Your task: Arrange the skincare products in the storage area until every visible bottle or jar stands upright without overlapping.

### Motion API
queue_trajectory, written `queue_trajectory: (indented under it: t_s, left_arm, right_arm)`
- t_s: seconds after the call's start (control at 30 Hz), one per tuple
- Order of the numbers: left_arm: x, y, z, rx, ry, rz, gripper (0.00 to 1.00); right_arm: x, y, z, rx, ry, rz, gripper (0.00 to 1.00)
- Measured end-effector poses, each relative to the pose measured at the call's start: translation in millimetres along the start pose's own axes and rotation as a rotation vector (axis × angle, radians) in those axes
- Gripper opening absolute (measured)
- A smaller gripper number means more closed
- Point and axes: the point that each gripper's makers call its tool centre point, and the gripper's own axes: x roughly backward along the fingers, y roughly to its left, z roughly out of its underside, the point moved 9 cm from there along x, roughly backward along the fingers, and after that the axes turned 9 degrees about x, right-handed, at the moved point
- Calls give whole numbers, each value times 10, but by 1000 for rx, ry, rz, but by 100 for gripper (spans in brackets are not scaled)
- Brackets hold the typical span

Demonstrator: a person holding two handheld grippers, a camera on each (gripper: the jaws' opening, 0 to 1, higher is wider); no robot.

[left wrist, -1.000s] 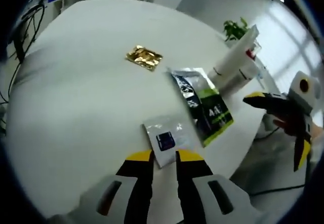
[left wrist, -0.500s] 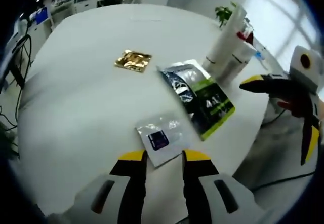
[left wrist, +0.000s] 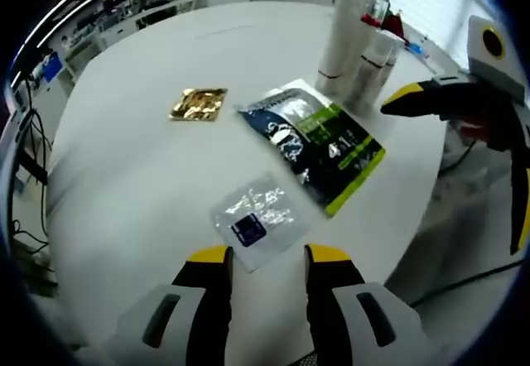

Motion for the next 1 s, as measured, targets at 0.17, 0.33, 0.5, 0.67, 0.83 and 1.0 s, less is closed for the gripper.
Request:
queue_trajectory:
  t_s: [0.17, 0.33, 0.5, 0.67, 0.83, 1.0]
  left_arm:
    - [-1, 23, -10, 7, -1, -4, 29]
    - [20, 29, -25, 6, -12, -12, 32]
    - [73, 13, -60, 1, -29, -18, 37]
    - [147, 4, -66, -2, -50, -27, 41]
    - [203, 13, -58, -1, -70, -34, 47]
    - [275, 16, -42, 7, -82, -36, 51]
  right_arm:
    - [8, 1, -4, 5, -1, 0, 94]
    - [33, 3, -13, 11, -4, 5, 95]
    - [91, 2, -32, 21, -3, 14, 96]
    - [192, -19, 0, 25, -3, 39, 97]
    - [318, -62, -10, 20, -10, 77, 97]
    - [461, -119, 9, 11, -23, 120, 99]
